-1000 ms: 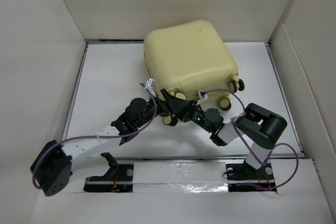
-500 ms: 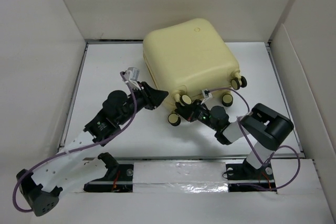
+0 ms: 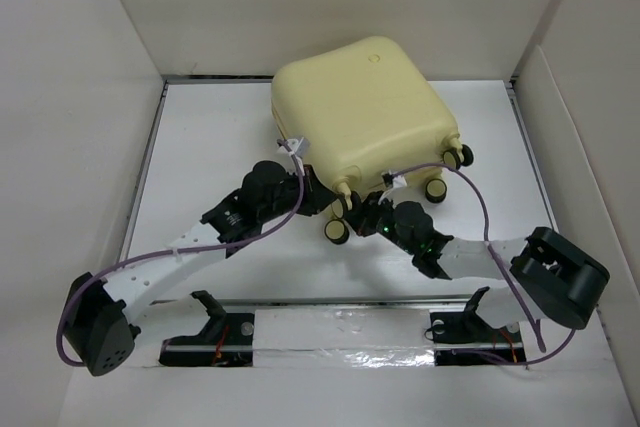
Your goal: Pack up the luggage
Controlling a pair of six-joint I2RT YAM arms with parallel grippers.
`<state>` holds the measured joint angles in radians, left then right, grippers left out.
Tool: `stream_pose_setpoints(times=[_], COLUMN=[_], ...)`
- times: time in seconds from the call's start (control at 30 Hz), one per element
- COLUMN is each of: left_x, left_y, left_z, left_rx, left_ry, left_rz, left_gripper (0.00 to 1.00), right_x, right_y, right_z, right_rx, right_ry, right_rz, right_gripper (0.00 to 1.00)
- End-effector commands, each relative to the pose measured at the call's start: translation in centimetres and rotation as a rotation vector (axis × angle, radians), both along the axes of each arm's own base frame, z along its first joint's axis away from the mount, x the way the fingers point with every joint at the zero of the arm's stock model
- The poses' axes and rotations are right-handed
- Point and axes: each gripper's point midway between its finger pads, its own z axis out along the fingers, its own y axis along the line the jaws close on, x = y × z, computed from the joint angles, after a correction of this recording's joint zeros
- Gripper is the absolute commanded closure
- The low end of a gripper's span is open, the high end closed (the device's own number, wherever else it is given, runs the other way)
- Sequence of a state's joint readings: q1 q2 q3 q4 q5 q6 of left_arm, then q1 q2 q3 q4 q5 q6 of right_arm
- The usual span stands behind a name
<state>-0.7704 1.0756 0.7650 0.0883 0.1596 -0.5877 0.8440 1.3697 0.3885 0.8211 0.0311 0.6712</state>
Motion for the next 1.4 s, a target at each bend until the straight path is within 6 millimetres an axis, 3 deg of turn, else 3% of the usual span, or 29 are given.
stream_pose_setpoints(times=[0.0, 0.17, 0.2, 0.23, 0.3, 0.37, 0.4, 0.43, 0.53, 0.57, 0.7, 0.8, 0.83, 0.87, 0.9, 0.93, 1.0, 1.03, 1.1, 1.13, 1.17, 1.2, 1.23, 1.27, 1.33, 1.37], left_x=[-0.1, 1.3, 1.5, 1.5, 2.2, 2.2, 2.4, 2.4, 1.6, 1.3, 0.8, 1.6, 2.4, 2.4, 1.9, 1.8, 0.3, -0.3, -1.6, -2.1, -2.6, -3.2, -3.6, -3.6, -3.1, -3.1], left_y=[-2.9, -5.9, -6.4, -6.8, -7.6, -8.2, -8.5, -8.5, -8.3, -8.1, -7.7, -4.5, -3.1, -1.6, 0.4, 1.8, 3.9, 4.4, 5.6, 5.7, 5.7, 5.8, 5.5, 5.4, 4.7, 4.5], left_z=[1.7, 2.2, 3.1, 3.5, 4.0, 4.2, 4.4, 4.7, 5.9, 5.9, 6.7, 9.1, 9.4, 9.1, 9.7, 8.5, 6.9, 6.0, 3.9, 3.4, 3.0, 2.0, 1.5, 1.2, -0.4, 0.2], left_rx=[-0.092, -0.126, -0.145, -0.157, -0.166, -0.176, -0.174, -0.182, -0.193, -0.205, -0.253, -0.262, -0.246, -0.213, -0.205, -0.158, -0.131, -0.117, -0.092, -0.1, -0.106, -0.109, -0.116, -0.125, -0.107, -0.124], left_ry=[-0.022, -0.029, -0.036, -0.037, -0.038, -0.027, -0.024, -0.031, -0.029, -0.023, -0.017, -0.103, -0.129, -0.129, -0.175, -0.162, -0.161, -0.147, -0.116, -0.102, -0.092, -0.077, -0.06, -0.054, -0.031, -0.044], left_rz=[-0.095, -0.121, -0.126, -0.142, -0.145, -0.163, -0.166, -0.168, -0.194, -0.193, -0.197, -0.092, -0.022, 0.02, 0.058, 0.111, 0.137, 0.137, 0.14, 0.131, 0.117, 0.104, 0.079, 0.08, 0.072, 0.06], left_gripper=[1.0, 1.0, 1.0, 1.0, 1.0, 1.0, 1.0, 1.0, 1.0, 1.0, 1.0, 0.87, 0.81, 0.72, 0.7, 0.71, 0.76, 0.78, 0.79, 0.87, 0.89, 0.91, 0.92, 0.93, 0.93, 0.92], right_x=[-0.8, -2.4, -3.9, -4.0, -4.5, -4.1, -3.7, -4.1, -5.0, -4.3, -4.0, -3.0, -2.7, -2.4, -1.5, -1.1, -0.7, 0.9, 1.8, 3.5, 4.2, 4.5, 5.1, 6.4, 6.9, 7.3], right_y=[2.1, 4.5, 5.8, 6.5, 7.6, 8.3, 8.5, 8.6, 9.2, 8.9, 9.6, 8.1, 7.4, 6.6, 5.8, 5.2, 4.2, 2.9, 2.2, 0.8, 0.1, -0.2, -0.9, -2.5, -3.3, -3.8], right_z=[6.3, 6.5, 6.7, 7.8, 7.6, 9.4, 8.6, 9.6, 10.1, 10.4, 9.0, 7.0, 5.3, 6.2, 6.3, 5.9, 7.0, 6.5, 8.1, 7.9, 8.2, 9.8, 9.7, 10.0, 10.8, 11.0], right_rx=[0.088, 0.108, 0.119, 0.148, 0.147, 0.203, 0.191, 0.231, 0.239, 0.244, 0.283, 0.277, 0.221, 0.232, 0.224, 0.199, 0.198, 0.148, 0.141, 0.094, 0.08, 0.094, 0.071, 0.066, 0.055, 0.047], right_ry=[-0.145, -0.15, -0.152, -0.167, -0.179, -0.219, -0.215, -0.238, -0.307, -0.31, -0.323, -0.253, -0.218, -0.216, -0.214, -0.203, -0.218, -0.211, -0.242, -0.249, -0.256, -0.281, -0.273, -0.279, -0.301, -0.305], right_rz=[0.0, -0.051, -0.029, -0.05, -0.08, -0.136, -0.149, -0.156, -0.156, -0.203, -0.201, -0.19, -0.181, -0.178, -0.175, -0.17, -0.121, -0.148, -0.108, -0.134, -0.138, -0.116, -0.123, -0.159, -0.116, -0.131], right_gripper=[1.0, 1.0, 1.0, 1.0, 1.0, 1.0, 1.0, 1.0, 1.0, 1.0, 1.0, 1.0, 1.0, 1.0, 1.0, 1.0, 1.0, 1.0, 1.0, 1.0, 1.0, 1.0, 1.0, 1.0, 1.0, 1.0])
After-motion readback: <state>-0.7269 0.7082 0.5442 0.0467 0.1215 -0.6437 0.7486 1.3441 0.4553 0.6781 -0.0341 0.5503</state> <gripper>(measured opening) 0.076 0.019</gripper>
